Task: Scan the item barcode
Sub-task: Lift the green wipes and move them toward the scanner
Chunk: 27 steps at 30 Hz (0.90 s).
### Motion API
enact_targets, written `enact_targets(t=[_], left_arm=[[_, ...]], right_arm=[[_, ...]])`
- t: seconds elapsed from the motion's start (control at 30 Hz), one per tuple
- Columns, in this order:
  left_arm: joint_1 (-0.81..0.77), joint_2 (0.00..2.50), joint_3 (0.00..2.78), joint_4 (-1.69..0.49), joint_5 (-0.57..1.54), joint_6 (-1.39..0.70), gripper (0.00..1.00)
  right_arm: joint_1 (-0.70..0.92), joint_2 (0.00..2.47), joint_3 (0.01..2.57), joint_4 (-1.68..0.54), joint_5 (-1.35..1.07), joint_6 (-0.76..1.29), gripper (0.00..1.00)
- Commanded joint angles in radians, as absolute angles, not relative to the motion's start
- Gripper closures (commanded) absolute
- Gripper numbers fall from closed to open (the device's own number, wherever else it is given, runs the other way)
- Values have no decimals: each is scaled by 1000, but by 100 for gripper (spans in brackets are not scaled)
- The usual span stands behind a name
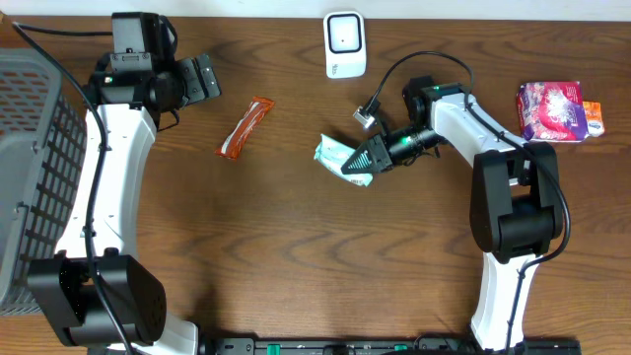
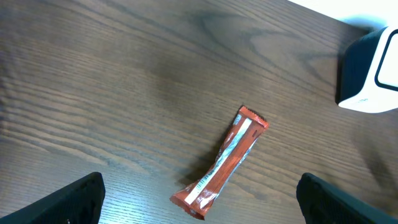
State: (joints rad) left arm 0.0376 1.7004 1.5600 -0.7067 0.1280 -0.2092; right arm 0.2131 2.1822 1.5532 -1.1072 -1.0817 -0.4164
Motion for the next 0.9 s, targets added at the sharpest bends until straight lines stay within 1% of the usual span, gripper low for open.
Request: enact_targets(t=[0.0, 0.1, 0.13, 0.23, 0.3, 0.37, 0.43, 0.5, 0.57, 0.6, 0.67, 0.8, 0.87], left_arm=[[39, 1710, 1558, -707, 120, -204, 2], [39, 1710, 1558, -707, 120, -204, 2], [39, 1710, 1558, -707, 119, -204, 2], [39, 1710, 1558, -707, 120, -204, 2], [39, 1710, 1558, -707, 120, -204, 2], [39, 1710, 1558, -707, 120, -204, 2], [39, 1710, 1558, -707, 120, -204, 2], [39, 1710, 1558, -707, 120, -204, 2], [39, 1710, 1558, -707, 120, -204, 2], [39, 1710, 1558, -707, 120, -204, 2], [39, 1710, 1558, -707, 119, -204, 2], [39, 1710, 1558, -707, 120, -204, 2], [39, 1710, 1558, -707, 119, -204, 2]], right_arm=[[209, 2187, 1556, -1158, -1090, -603, 99], [210, 2187, 1556, -1240, -1079, -730, 99], [210, 2187, 1556, -1252, -1063, -740, 99], [210, 2187, 1556, -1237, -1005, -723, 99], [210, 2187, 1556, -1185, -991, -661, 99], [210, 2187, 1556, -1106, -963, -543, 99], [210, 2187, 1556, -978, -871, -325, 99], [210, 2187, 1556, -854, -668, -49, 99], [212, 2185, 1558, -786, -407, 196, 99], [214, 2183, 1558, -778, -309, 271, 99], [223, 2177, 1559, -778, -191, 336, 99], [255, 2172, 1559, -781, -19, 365, 99], [279, 2172, 1559, -786, 76, 387, 97]])
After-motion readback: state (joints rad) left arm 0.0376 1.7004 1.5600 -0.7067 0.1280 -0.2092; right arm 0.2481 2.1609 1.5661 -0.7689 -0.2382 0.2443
